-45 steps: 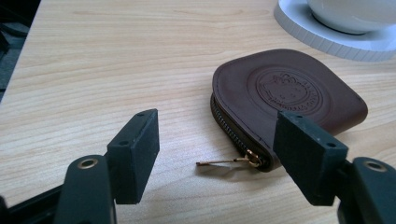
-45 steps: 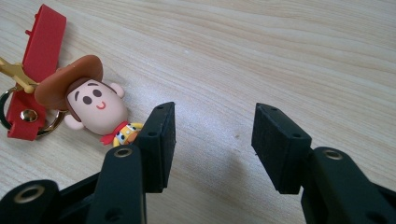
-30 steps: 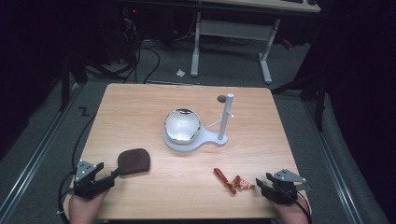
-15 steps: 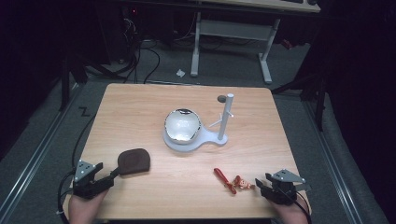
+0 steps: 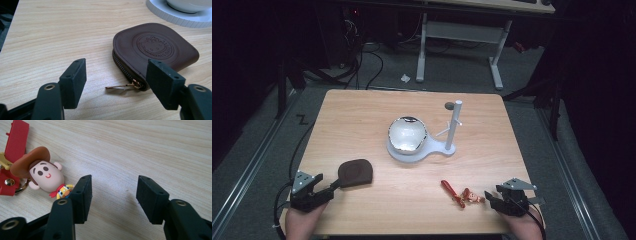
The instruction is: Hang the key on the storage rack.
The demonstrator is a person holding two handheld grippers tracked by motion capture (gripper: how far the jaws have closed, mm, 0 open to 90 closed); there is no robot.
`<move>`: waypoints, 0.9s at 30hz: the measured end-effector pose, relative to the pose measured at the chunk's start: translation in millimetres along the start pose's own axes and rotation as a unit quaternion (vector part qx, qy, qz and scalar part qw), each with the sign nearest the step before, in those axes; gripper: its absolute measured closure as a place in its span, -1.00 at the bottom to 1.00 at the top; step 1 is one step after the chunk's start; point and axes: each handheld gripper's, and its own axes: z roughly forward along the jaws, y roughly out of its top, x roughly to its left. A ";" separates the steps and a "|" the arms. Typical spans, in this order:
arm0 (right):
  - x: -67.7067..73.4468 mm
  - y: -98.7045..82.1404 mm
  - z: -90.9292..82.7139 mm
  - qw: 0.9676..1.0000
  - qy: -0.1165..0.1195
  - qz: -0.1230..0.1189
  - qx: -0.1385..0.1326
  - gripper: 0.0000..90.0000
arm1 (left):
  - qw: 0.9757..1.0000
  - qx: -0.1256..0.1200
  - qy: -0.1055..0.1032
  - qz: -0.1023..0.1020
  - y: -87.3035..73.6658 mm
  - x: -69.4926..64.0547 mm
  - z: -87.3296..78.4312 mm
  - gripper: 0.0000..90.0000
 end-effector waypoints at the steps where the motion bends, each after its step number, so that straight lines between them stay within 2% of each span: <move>1: 0.1 0.4 0.3 1.000 0.000 0.000 0.003 0.02 | 1.000 -0.001 -0.001 -0.002 0.3 0.3 -0.1 -0.26; 7: 1.1 5.3 0.8 1.000 0.007 0.001 0.024 0.02 | 1.000 0.003 -0.001 -0.006 1.1 1.3 0.2 -0.28; 15: 1.9 13.6 -0.9 0.998 0.010 -0.018 0.056 0.01 | 1.000 0.000 -0.002 -0.004 1.1 1.4 -0.8 -0.28; 27: 3.7 21.2 -3.8 0.993 0.014 -0.048 0.102 0.00 | 1.000 0.005 -0.007 -0.001 1.5 0.7 1.2 -0.28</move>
